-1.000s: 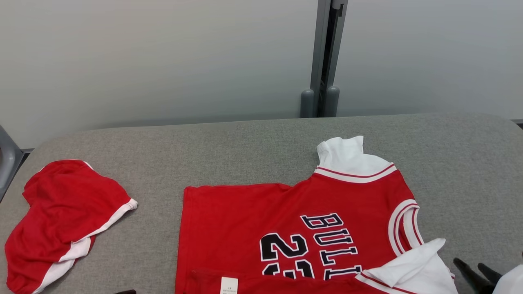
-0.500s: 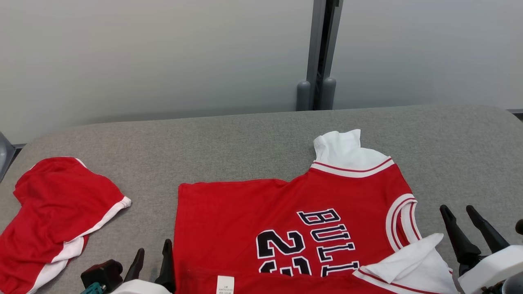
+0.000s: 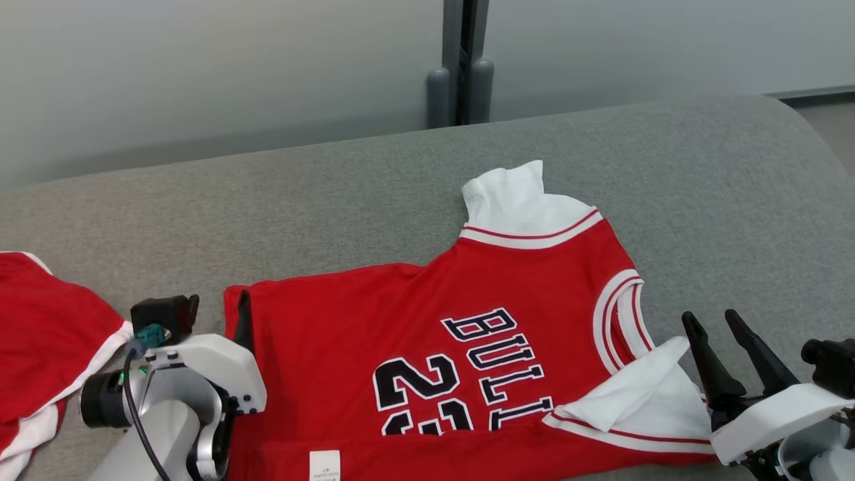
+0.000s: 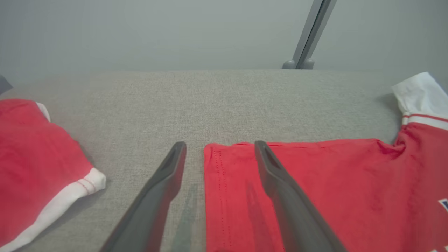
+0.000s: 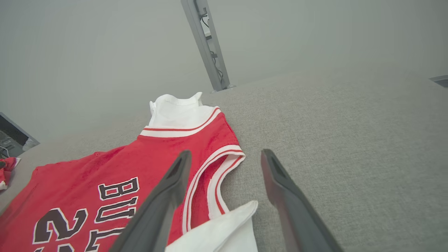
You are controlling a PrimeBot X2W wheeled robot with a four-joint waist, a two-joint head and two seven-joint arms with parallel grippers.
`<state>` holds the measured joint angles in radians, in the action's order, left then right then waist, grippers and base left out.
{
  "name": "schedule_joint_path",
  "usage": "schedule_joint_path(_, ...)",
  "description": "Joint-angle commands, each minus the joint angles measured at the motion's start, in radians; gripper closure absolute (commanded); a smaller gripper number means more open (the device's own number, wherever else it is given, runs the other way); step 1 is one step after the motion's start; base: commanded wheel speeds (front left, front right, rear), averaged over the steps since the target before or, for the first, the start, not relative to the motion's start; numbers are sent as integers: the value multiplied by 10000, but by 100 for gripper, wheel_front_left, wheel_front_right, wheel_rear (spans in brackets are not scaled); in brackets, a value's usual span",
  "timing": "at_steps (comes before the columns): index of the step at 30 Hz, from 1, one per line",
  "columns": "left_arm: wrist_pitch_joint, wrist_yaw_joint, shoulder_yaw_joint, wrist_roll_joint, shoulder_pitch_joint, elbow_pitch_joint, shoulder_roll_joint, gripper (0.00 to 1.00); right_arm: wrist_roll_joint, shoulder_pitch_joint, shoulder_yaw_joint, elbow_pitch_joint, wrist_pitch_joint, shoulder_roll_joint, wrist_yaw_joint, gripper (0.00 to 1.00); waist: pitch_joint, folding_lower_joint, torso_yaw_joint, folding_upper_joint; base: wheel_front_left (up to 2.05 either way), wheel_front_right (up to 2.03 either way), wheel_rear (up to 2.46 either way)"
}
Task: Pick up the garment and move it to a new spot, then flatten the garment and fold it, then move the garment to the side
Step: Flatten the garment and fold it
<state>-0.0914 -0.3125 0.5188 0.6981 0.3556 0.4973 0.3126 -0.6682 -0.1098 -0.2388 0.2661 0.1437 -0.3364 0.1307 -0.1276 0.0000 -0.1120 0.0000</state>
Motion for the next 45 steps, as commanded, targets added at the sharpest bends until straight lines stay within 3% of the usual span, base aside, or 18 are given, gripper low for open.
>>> schedule_joint_path(1,75,-1,46,-99,248,169,110,0,36,-123,-26,21,105,4,1,0,-323,0,-329,0,0,0,0)
schedule_joint_path(10,1109,202,547,-513,1580,1955,402,0,-259,-437,-354,457,412,111,1,0,-645,0,-770,0,0,0,0)
schedule_joint_path(17,1480,516,658,-358,1929,2594,307,0,-393,-490,-464,671,581,119,1,0,-697,0,-780,0,0,0,0)
schedule_joint_path(18,1501,586,633,-305,1949,2658,277,44,-418,-514,-479,708,607,119,1,0,-702,0,-772,0,0,0,0)
schedule_joint_path(19,1522,647,607,-242,1978,2721,249,75,-438,-545,-492,736,613,115,1,0,-707,0,-763,0,0,0,0)
schedule_joint_path(20,1562,680,591,-185,2013,2773,221,95,-446,-572,-506,767,625,113,1,0,-711,0,-752,0,0,0,0)
schedule_joint_path(21,1583,726,606,-178,2034,2824,177,100,-448,-591,-520,796,637,110,1,0,-716,0,-741,0,0,0,0)
schedule_joint_path(33,316,1073,389,90,2193,2903,-286,100,-428,-816,-595,833,701,-114,1,0,-757,0,-323,0,0,0,0)
schedule_joint_path(45,-85,1121,762,-51,1823,1910,-740,100,-184,-2359,-589,932,-30,-483,1,0,-889,0,841,0,0,0,0)
